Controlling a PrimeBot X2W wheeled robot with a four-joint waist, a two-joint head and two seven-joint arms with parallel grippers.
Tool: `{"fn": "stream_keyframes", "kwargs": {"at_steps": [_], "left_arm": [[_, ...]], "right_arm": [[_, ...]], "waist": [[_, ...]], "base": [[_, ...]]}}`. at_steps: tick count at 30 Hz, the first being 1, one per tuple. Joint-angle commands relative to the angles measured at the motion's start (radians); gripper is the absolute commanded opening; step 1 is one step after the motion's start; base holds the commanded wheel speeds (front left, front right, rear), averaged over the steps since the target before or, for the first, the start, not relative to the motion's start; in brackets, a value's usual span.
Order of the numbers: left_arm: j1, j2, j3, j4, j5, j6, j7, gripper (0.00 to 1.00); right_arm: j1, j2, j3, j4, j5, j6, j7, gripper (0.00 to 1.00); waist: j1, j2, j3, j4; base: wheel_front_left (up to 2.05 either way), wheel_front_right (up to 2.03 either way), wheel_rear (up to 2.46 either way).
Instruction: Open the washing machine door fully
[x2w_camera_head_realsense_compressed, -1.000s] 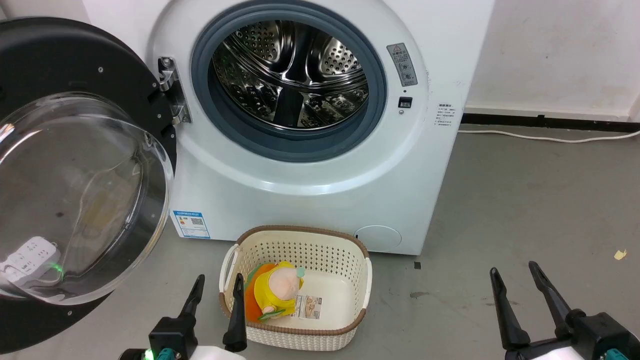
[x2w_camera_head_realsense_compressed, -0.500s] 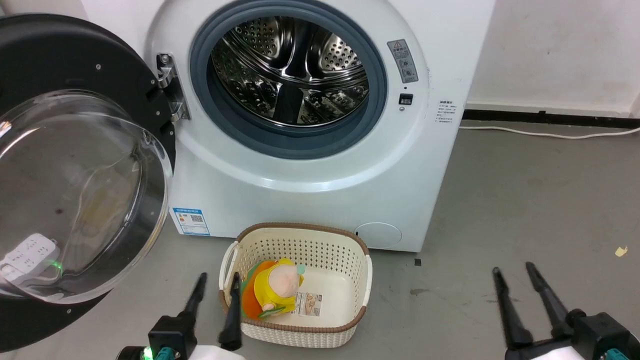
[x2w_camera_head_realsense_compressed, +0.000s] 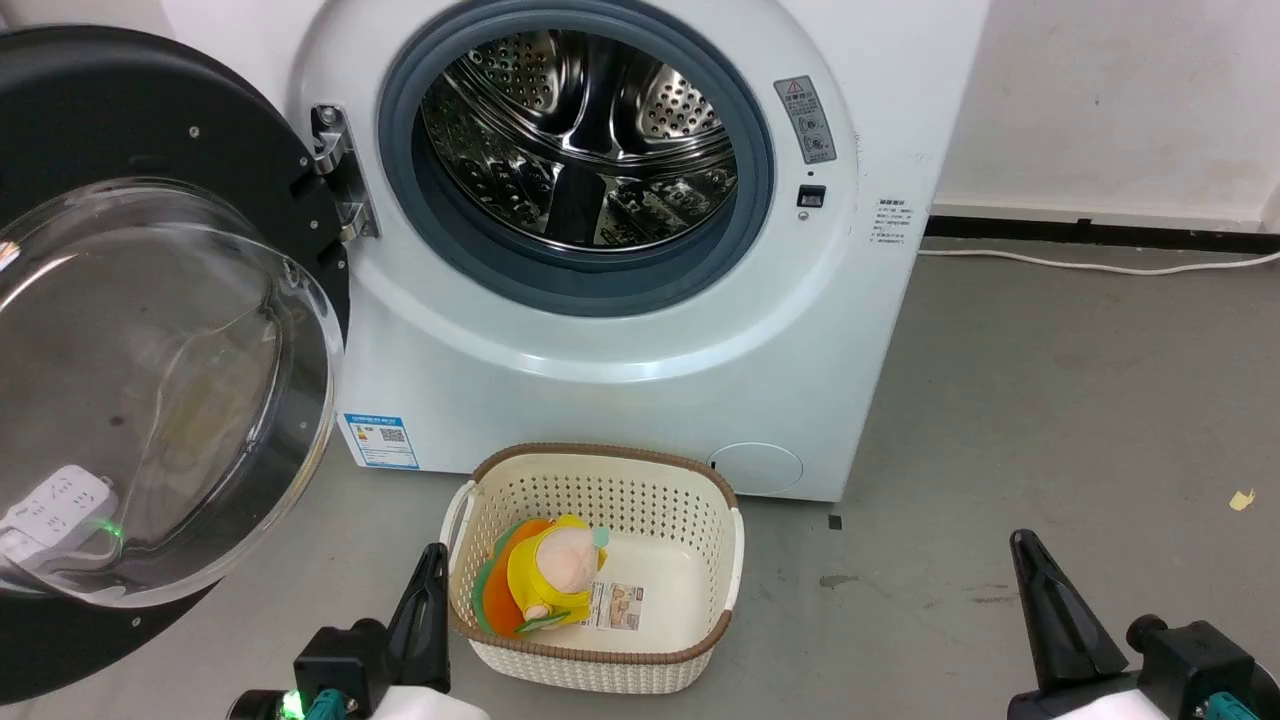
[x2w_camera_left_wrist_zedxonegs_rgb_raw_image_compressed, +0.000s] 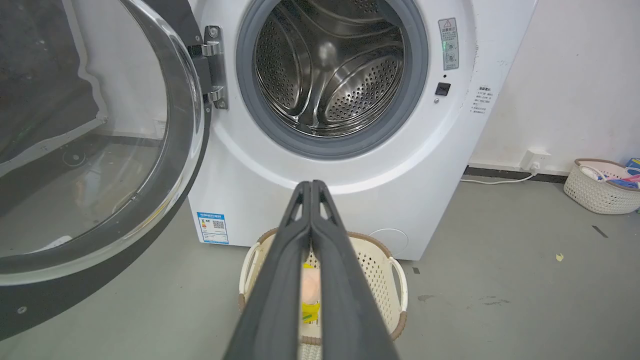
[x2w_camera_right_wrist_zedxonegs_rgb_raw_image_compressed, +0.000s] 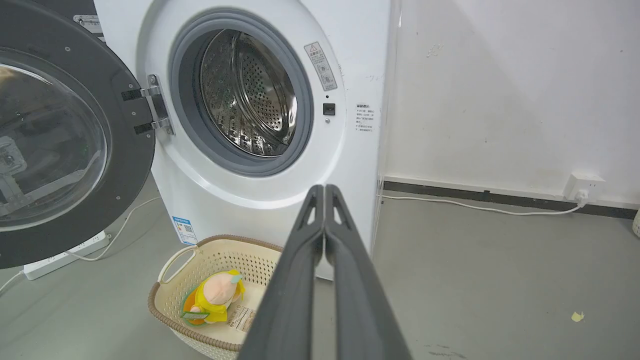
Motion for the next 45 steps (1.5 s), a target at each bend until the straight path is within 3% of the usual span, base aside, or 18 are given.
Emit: {"fn": "stream_keyframes", "kwargs": {"at_steps": [1, 45], "left_arm": [[-0.002, -0.005, 0.009, -0.009, 0.012, -0.006, 0.007, 0.0], [-0.009, -0.026, 0.081, -0.073, 0.099, -0.039, 0.107, 0.0]], "right_arm": [[-0.007, 0.001, 0.001, -0.005, -0.008, 0.0, 0.007, 0.0], [-0.037, 0.003, 0.016, -0.029, -0.043, 0.0, 0.108, 0.0]], "waist": [[0.0, 0.0, 0.001, -0.001], [0.0, 0.0, 0.018, -0.018]], "base": [[0.0, 0.0, 0.0], [0.0, 0.0, 0.0]]}}
